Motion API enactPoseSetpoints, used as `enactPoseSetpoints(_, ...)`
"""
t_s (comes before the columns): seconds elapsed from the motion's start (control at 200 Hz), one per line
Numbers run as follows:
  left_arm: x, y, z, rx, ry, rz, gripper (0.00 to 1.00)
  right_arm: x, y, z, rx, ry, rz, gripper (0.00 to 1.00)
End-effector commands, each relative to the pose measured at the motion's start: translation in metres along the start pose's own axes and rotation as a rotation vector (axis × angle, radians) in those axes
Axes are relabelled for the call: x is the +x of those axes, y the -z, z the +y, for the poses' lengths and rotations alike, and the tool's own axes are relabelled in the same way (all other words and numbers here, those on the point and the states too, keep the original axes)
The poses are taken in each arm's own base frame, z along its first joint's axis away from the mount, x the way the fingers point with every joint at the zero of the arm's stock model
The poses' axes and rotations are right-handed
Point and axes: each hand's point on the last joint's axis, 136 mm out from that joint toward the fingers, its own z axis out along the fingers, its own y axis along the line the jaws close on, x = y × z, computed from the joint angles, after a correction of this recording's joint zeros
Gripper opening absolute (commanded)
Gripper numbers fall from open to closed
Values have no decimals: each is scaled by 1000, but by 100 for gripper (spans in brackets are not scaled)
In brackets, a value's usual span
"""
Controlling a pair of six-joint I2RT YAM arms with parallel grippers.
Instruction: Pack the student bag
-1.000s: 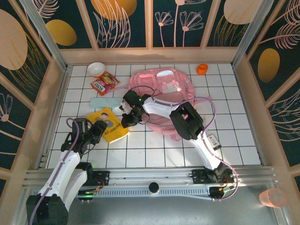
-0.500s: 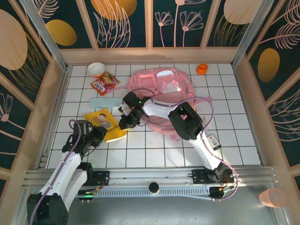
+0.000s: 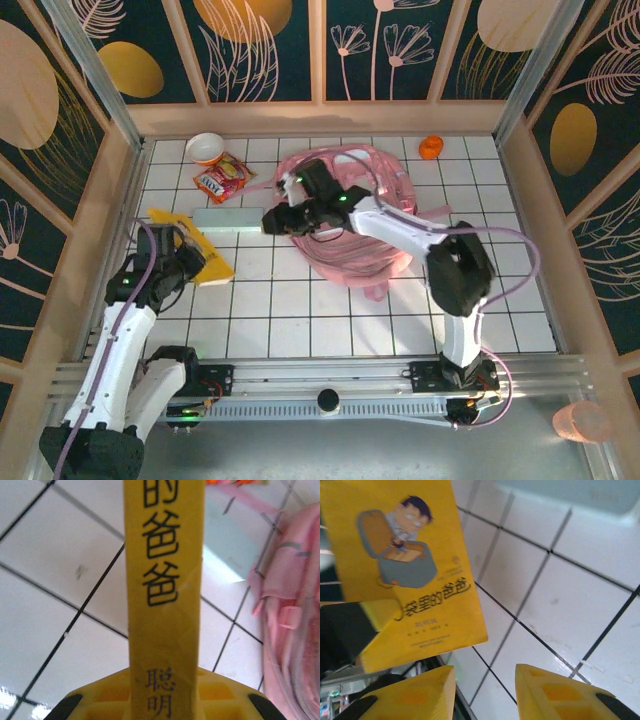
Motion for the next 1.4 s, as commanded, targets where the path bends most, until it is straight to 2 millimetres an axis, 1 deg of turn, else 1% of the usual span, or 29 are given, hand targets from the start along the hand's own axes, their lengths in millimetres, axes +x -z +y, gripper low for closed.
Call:
enactPoseSetpoints(0.0, -42, 35, -57, 199, -188, -137, 0, -32, 47, 14, -21, 3, -187, 38)
enactPoseSetpoints(0.055, -52, 47, -87, 321, -252, -165, 0, -41, 71, 18, -24, 18, -262, 38)
enactPoseSetpoints(0.11, -56, 58, -117, 453, -325, -171, 0, -50, 97, 24, -32, 40, -341, 39)
enactPoseSetpoints(0.205, -52, 70, -161, 686, -414, -135, 0, -60, 141, 35, -38, 94, -478, 40)
enactPoseSetpoints(0.22, -56, 82, -173, 740, -430, -154, 0, -61, 146, 37, -39, 102, -493, 40)
enactPoseSetpoints(0.24, -56, 88, -182, 792, -437, -152, 0, -63, 157, 43, -44, 129, -529, 41)
enactPoseSetpoints(0.295, -58, 105, -204, 939, -446, -161, 0, -63, 175, 52, -50, 180, -585, 44)
enactPoseSetpoints(0.34, -58, 119, -219, 1025, -463, -177, 0, -59, 191, 64, -77, 244, -623, 47)
enactPoseSetpoints(0.375, -53, 123, -228, 1062, -490, -175, 0, -56, 201, 69, -100, 280, -646, 49)
enactPoseSetpoints(0.415, -46, 128, -238, 1092, -536, -172, 0, -54, 210, 71, -118, 289, -673, 55)
enactPoseSetpoints(0.445, -40, 130, -245, 1112, -568, -163, 0, -52, 217, 72, -129, 292, -690, 57)
enactPoseSetpoints(0.515, -28, 134, -258, 1174, -609, -116, 0, -49, 227, 74, -149, 307, -707, 63)
enactPoseSetpoints(0.586, -19, 135, -267, 1225, -632, -78, 0, -45, 230, 80, -178, 341, -698, 67)
enactPoseSetpoints(0.651, -12, 139, -276, 1265, -661, -69, 0, -46, 232, 83, -191, 345, -700, 72)
enactPoseSetpoints(0.741, -7, 149, -287, 1329, -677, -65, 0, -47, 228, 81, -191, 339, -683, 75)
enactPoseSetpoints(0.836, -1, 154, -295, 1387, -678, -45, 0, -44, 224, 87, -238, 355, -653, 78)
enactPoseSetpoints(0.896, 3, 158, -298, 1417, -686, -33, 0, -42, 221, 92, -281, 362, -630, 79)
enactPoseSetpoints(0.951, 5, 162, -301, 1439, -697, -33, 0, -40, 217, 91, -298, 353, -609, 79)
enactPoseSetpoints(1.046, 7, 174, -304, 1503, -689, -36, 0, -39, 208, 79, -278, 312, -592, 79)
enactPoseSetpoints(1.121, 8, 184, -306, 1544, -684, -41, 0, -38, 206, 68, -255, 282, -606, 79)
enactPoseSetpoints(1.246, 11, 186, -306, 1558, -692, -35, 0, -23, 196, 74, -347, 295, -532, 79)
enactPoseSetpoints(1.326, 12, 186, -306, 1564, -689, -34, 0, -13, 191, 83, -437, 298, -452, 77)
enactPoseSetpoints(1.391, 13, 185, -306, 1568, -687, -28, 0, -8, 194, 94, -503, 319, -437, 75)
